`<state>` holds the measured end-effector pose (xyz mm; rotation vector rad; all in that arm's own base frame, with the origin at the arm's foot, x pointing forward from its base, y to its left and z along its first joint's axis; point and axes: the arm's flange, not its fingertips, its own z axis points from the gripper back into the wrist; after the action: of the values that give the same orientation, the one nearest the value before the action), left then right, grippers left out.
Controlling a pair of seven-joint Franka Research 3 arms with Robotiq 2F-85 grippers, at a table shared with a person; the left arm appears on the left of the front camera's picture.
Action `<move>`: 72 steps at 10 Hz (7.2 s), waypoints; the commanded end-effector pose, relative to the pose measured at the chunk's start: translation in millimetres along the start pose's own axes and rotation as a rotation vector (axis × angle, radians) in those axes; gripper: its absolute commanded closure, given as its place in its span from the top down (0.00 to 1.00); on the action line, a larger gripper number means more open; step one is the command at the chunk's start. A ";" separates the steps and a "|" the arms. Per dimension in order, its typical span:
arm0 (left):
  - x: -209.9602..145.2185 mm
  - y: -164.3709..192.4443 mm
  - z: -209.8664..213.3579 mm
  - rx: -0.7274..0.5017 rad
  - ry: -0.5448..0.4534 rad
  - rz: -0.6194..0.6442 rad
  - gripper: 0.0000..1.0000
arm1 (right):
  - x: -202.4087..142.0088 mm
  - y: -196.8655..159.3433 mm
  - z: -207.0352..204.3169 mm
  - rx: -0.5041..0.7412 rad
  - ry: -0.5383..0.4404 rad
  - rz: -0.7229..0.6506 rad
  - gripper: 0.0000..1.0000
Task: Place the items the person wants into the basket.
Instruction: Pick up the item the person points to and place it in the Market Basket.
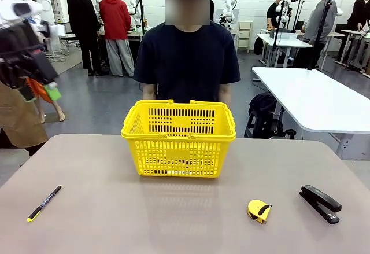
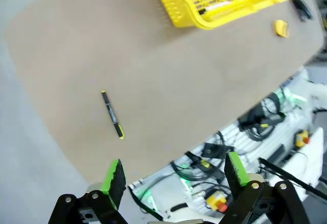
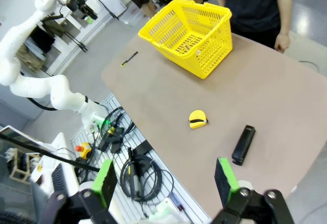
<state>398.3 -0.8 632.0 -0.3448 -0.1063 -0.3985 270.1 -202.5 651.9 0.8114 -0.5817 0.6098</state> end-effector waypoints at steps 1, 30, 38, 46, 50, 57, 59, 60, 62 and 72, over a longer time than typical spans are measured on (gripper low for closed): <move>-9.5 55.7 45.1 -0.271 -0.006 0.003 1.00 | 1.7 0.2 -0.4 0.003 -0.014 0.004 1.00; -116.7 151.5 87.1 -0.273 -0.502 -0.163 1.00 | 1.7 0.2 -0.4 0.003 -0.014 0.004 1.00; -116.7 151.5 87.1 -0.273 -0.502 -0.163 1.00 | 1.7 0.2 -0.4 0.003 -0.014 0.004 1.00; -116.7 151.5 87.1 -0.273 -0.502 -0.163 1.00 | 1.7 0.2 -0.4 0.003 -0.014 0.004 1.00; -116.7 151.5 87.1 -0.273 -0.502 -0.163 1.00 | 1.7 0.2 -0.4 0.003 -0.014 0.004 1.00; -89.1 13.0 -49.9 0.416 -0.129 -0.202 1.00 | 1.7 0.2 -0.4 0.003 -0.014 0.004 1.00; -85.5 -4.8 -88.2 0.433 -0.108 -0.135 1.00 | 1.7 0.2 -0.4 0.003 -0.014 0.004 1.00; -83.9 -4.6 -108.0 0.449 -0.137 -0.068 1.00 | 1.7 0.2 -0.4 0.003 -0.014 0.004 1.00; -75.7 8.3 -125.5 0.381 -0.052 0.003 1.00 | 1.7 0.2 -0.4 0.003 -0.014 0.004 1.00; -84.1 14.0 -168.1 0.456 -0.026 -0.032 1.00 | 1.7 0.2 -0.4 0.003 -0.014 0.004 1.00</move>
<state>342.2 -7.9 484.5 0.0204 -0.2070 -0.3836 270.2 -202.1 652.1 0.8108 -0.5814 0.6108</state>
